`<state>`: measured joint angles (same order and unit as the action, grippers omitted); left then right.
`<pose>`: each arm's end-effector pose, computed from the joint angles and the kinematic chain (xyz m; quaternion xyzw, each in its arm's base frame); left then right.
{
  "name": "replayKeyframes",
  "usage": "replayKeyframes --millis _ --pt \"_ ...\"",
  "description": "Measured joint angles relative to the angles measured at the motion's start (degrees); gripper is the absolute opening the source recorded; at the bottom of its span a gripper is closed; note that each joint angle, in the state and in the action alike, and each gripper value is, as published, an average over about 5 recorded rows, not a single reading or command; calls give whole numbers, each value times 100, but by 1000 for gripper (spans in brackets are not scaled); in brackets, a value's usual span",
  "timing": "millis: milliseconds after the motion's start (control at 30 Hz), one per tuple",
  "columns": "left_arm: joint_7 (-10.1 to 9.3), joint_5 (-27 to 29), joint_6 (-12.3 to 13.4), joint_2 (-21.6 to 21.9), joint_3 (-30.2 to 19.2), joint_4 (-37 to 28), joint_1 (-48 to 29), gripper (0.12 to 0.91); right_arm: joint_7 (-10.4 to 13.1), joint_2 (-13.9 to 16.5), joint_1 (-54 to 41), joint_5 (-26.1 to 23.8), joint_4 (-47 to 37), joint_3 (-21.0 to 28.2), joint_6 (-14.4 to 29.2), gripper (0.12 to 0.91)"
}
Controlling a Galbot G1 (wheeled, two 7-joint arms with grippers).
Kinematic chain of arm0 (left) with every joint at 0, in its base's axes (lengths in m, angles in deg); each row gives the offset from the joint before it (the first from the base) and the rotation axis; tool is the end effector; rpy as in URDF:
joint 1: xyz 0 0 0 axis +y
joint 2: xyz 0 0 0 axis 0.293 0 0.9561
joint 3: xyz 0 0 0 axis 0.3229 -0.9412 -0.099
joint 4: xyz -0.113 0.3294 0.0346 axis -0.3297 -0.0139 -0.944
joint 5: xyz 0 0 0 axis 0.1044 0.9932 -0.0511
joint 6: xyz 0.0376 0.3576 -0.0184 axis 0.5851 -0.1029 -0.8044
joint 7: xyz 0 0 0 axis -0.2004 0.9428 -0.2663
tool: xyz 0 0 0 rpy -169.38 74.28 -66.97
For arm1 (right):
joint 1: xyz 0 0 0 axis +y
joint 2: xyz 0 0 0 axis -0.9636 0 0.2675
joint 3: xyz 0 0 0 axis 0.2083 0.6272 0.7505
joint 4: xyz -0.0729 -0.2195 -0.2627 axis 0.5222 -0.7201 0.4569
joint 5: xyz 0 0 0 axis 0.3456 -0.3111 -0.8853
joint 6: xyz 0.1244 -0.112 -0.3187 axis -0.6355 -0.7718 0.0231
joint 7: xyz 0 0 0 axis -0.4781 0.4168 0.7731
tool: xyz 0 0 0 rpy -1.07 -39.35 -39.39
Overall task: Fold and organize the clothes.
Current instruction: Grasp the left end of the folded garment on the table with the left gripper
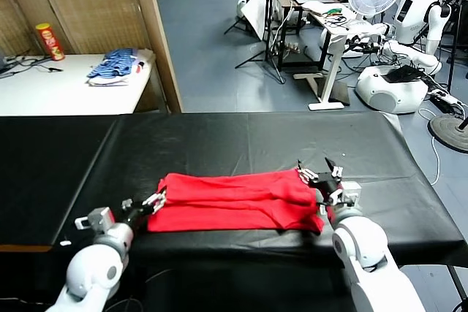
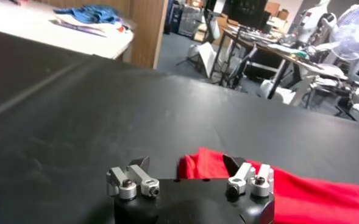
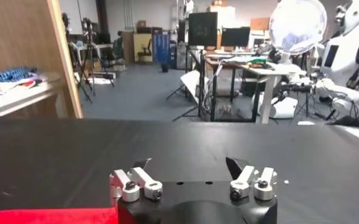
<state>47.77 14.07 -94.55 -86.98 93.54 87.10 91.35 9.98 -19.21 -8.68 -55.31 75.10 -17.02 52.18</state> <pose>0.2541 0.0862 -0.2825 -0.0105 -0.9678 0.1271 0.2169 0.3026 -0.0409 -0.2446 0.0354 -0.9930 0.0062 0.1129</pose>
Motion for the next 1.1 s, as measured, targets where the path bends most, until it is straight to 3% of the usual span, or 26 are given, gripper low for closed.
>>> replayKeyframes --millis 167,267,600,667,800,933,1100 --pt "46 150 22 -145 -22 1 167 796 0 -4 13 0 105 1 -10 798" --pt "56 159 28 -222 -33 -42 194 737 0 -4 13 0 122 -4 -13 798" --pt "154 264 17 -422 -173 -198 118 226 0 -2 63 -15 168 -101 -12 798" --pt "154 392 13 -427 -194 -195 98 162 5 -13 75 -21 176 -132 -13 798" --pt "180 983 136 -378 -215 -187 66 158 22 -44 116 -29 217 -196 -65 798" --pt "238 2106 305 -227 -123 -252 25 150 31 -57 182 -35 255 -266 -128 798" --pt "300 3459 323 221 173 -334 63 150 31 -76 259 -45 273 -303 -135 798"
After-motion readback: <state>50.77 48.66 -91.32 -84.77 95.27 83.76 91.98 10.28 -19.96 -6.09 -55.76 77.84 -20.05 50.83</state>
